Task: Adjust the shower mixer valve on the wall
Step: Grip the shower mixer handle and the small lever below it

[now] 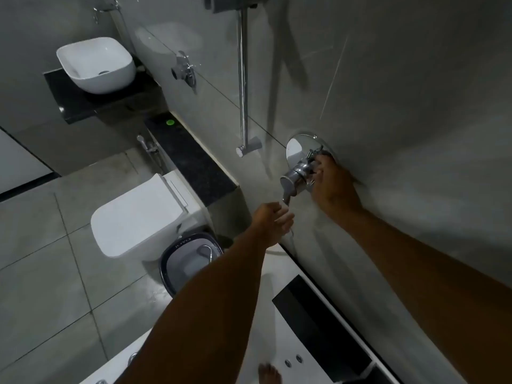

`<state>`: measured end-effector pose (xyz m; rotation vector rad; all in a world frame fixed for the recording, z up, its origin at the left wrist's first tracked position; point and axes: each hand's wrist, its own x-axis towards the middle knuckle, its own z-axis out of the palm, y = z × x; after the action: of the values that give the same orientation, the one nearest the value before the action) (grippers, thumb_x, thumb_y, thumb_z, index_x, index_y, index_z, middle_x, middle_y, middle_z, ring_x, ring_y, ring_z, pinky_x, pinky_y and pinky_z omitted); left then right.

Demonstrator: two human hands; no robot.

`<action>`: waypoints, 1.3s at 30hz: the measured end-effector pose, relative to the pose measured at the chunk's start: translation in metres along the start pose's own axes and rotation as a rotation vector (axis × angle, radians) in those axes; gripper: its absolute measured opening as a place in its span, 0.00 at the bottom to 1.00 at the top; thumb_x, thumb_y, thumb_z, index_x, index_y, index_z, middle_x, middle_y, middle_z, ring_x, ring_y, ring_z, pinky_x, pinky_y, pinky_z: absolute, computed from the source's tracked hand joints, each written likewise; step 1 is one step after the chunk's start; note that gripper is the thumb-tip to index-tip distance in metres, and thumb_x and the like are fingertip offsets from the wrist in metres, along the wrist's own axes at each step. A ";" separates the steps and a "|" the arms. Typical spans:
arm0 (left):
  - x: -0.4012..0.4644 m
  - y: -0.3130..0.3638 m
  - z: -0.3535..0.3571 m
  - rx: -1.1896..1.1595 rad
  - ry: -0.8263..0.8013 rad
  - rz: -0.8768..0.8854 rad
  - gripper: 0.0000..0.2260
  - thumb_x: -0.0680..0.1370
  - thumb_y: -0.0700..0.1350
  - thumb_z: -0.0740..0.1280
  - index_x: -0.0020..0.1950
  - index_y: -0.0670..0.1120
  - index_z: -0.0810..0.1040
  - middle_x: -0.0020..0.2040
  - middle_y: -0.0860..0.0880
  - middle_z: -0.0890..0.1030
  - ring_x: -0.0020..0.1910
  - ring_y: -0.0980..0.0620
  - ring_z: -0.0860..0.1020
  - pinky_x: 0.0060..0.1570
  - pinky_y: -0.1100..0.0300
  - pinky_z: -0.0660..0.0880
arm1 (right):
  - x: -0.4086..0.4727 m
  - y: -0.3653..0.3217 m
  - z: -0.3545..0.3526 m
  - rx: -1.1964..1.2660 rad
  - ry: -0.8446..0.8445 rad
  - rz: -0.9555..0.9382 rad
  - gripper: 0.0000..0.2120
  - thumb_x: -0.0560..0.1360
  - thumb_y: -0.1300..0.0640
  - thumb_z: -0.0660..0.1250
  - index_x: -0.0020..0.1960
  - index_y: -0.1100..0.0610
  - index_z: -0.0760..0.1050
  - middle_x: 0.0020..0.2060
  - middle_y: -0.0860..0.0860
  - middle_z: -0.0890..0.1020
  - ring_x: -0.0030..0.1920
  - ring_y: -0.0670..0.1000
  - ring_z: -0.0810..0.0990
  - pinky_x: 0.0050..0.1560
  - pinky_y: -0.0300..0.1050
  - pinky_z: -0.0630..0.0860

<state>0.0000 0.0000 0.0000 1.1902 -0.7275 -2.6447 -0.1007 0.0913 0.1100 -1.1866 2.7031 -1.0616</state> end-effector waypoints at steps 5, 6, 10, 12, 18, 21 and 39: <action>0.013 0.000 0.008 -0.129 0.044 0.012 0.16 0.78 0.37 0.59 0.64 0.35 0.76 0.48 0.40 0.82 0.59 0.40 0.81 0.58 0.51 0.77 | 0.017 -0.006 -0.003 -0.120 -0.034 0.029 0.13 0.74 0.64 0.62 0.56 0.54 0.75 0.46 0.55 0.84 0.47 0.57 0.82 0.40 0.41 0.68; 0.014 0.000 0.009 -0.145 0.064 0.012 0.16 0.78 0.36 0.59 0.64 0.34 0.75 0.51 0.40 0.81 0.57 0.41 0.81 0.57 0.52 0.77 | 0.019 -0.006 -0.003 -0.147 -0.044 0.032 0.12 0.74 0.64 0.63 0.55 0.54 0.76 0.45 0.55 0.84 0.46 0.57 0.82 0.39 0.40 0.68; 0.014 0.003 0.011 -0.177 0.085 0.008 0.15 0.79 0.36 0.58 0.63 0.34 0.76 0.53 0.39 0.81 0.58 0.42 0.81 0.58 0.53 0.78 | 0.020 0.000 -0.001 -0.136 -0.050 0.012 0.10 0.77 0.63 0.61 0.55 0.58 0.77 0.47 0.58 0.84 0.48 0.58 0.83 0.43 0.40 0.72; 0.015 0.003 0.012 -0.182 0.088 0.008 0.15 0.80 0.36 0.58 0.63 0.34 0.75 0.53 0.38 0.81 0.58 0.42 0.81 0.59 0.53 0.78 | 0.020 0.000 -0.001 -0.127 -0.039 -0.004 0.10 0.78 0.63 0.60 0.55 0.59 0.77 0.48 0.58 0.84 0.49 0.58 0.83 0.44 0.40 0.73; 0.004 0.005 0.009 -0.139 0.104 0.036 0.14 0.79 0.35 0.58 0.59 0.35 0.79 0.50 0.39 0.82 0.57 0.44 0.81 0.60 0.53 0.78 | 0.018 -0.001 -0.002 -0.046 -0.072 0.030 0.10 0.79 0.63 0.60 0.57 0.59 0.77 0.49 0.58 0.84 0.51 0.58 0.83 0.54 0.52 0.80; -0.002 0.014 0.000 -0.105 0.114 0.045 0.14 0.77 0.35 0.58 0.56 0.34 0.80 0.44 0.40 0.83 0.53 0.45 0.82 0.60 0.53 0.78 | 0.016 -0.005 -0.008 0.000 -0.077 0.050 0.11 0.77 0.62 0.60 0.57 0.59 0.77 0.49 0.60 0.84 0.51 0.60 0.83 0.54 0.56 0.80; -0.011 0.013 0.001 -0.022 0.115 0.055 0.17 0.74 0.35 0.56 0.57 0.35 0.80 0.34 0.43 0.81 0.46 0.47 0.82 0.58 0.53 0.79 | 0.023 -0.003 -0.011 0.025 -0.070 0.118 0.14 0.78 0.63 0.58 0.58 0.58 0.79 0.54 0.58 0.84 0.54 0.58 0.82 0.55 0.49 0.78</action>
<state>0.0064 -0.0075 0.0144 1.2843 -0.6989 -2.5094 -0.1178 0.0813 0.1262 -1.0259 2.6614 -1.0158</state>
